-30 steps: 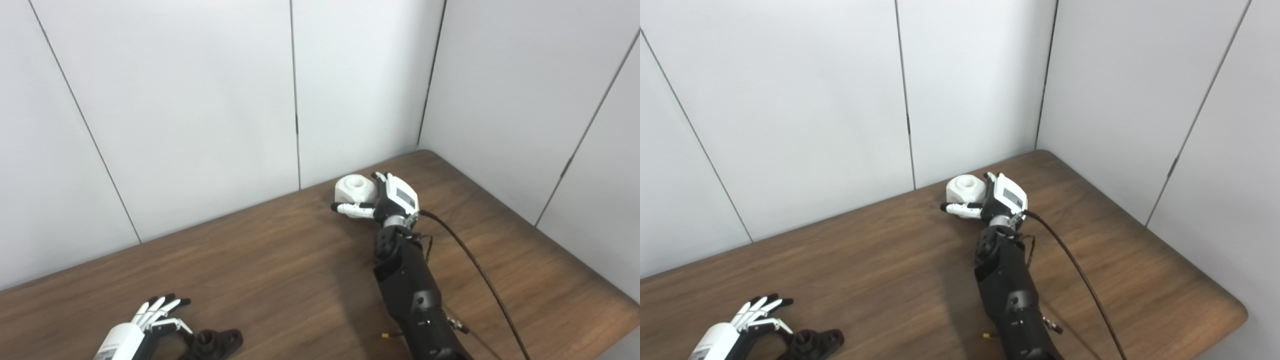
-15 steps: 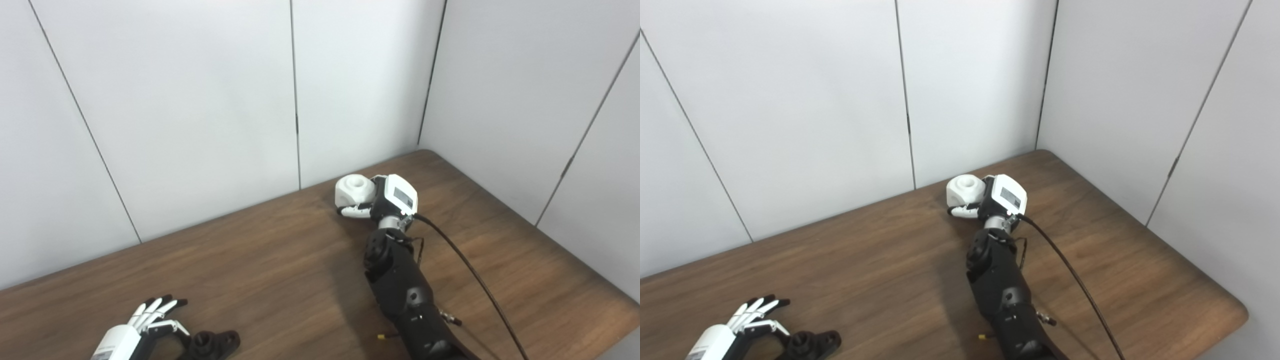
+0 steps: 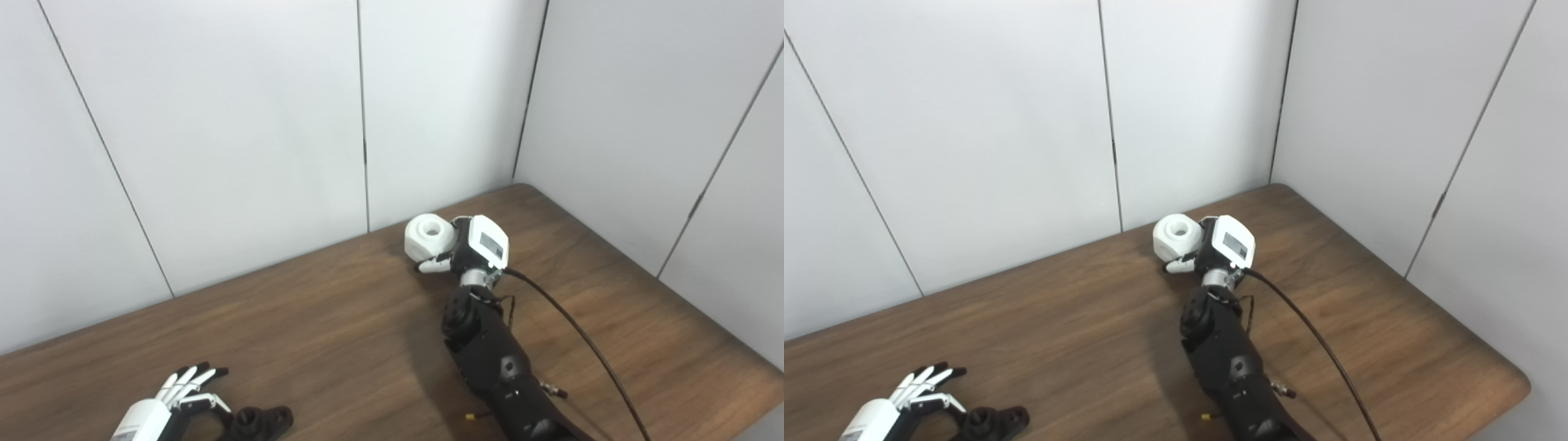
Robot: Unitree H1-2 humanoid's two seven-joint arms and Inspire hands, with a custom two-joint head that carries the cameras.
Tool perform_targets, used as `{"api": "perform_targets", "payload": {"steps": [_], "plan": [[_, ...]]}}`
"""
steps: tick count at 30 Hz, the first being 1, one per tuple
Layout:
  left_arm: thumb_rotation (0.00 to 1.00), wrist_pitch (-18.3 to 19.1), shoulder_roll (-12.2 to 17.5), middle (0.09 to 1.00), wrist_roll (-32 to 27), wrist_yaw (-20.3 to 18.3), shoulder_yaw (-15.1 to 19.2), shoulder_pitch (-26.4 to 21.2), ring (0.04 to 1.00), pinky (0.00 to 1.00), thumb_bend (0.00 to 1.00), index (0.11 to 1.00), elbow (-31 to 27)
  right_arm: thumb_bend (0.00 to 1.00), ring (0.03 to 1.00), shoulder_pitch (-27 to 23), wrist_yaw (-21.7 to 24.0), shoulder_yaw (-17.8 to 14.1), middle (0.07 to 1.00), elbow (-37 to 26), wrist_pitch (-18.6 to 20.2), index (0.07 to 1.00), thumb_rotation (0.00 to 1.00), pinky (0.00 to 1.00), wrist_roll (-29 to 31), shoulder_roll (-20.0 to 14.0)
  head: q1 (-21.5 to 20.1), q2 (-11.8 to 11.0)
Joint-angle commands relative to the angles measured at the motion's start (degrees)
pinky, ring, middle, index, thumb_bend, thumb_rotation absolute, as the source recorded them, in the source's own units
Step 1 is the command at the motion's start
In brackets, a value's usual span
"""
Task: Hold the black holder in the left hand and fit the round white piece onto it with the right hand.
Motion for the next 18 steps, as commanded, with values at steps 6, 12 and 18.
{"api": "perform_targets", "payload": {"steps": [6,12,18], "plan": [[0.05,0.15,1.5,0.889,0.2,-0.67,0.37,-0.62,0.961,1.0,0.52,0.483,-0.96,0.51,0.781,0.9,0.9,1.88,0.807,-5.93,-0.04,0.483,0.14,0.57,1.26,-0.7,0.98,0.44],[0.05,0.45,1.24,0.881,0.79,-0.61,0.38,-0.88,0.953,1.0,0.52,0.483,-1.35,0.51,0.796,2.8,3.94,3.93,0.805,-10.68,-0.04,0.482,0.14,0.58,0.08,-0.93,2.68,0.89],[0.05,1.25,0.83,0.884,0.92,-0.95,0.25,-1.22,0.949,1.0,0.52,0.483,-1.65,0.51,0.829,5.29,11.25,6.48,0.796,-18.82,-0.02,0.48,0.14,0.62,-2.28,-0.96,4.3,1.34]]}}
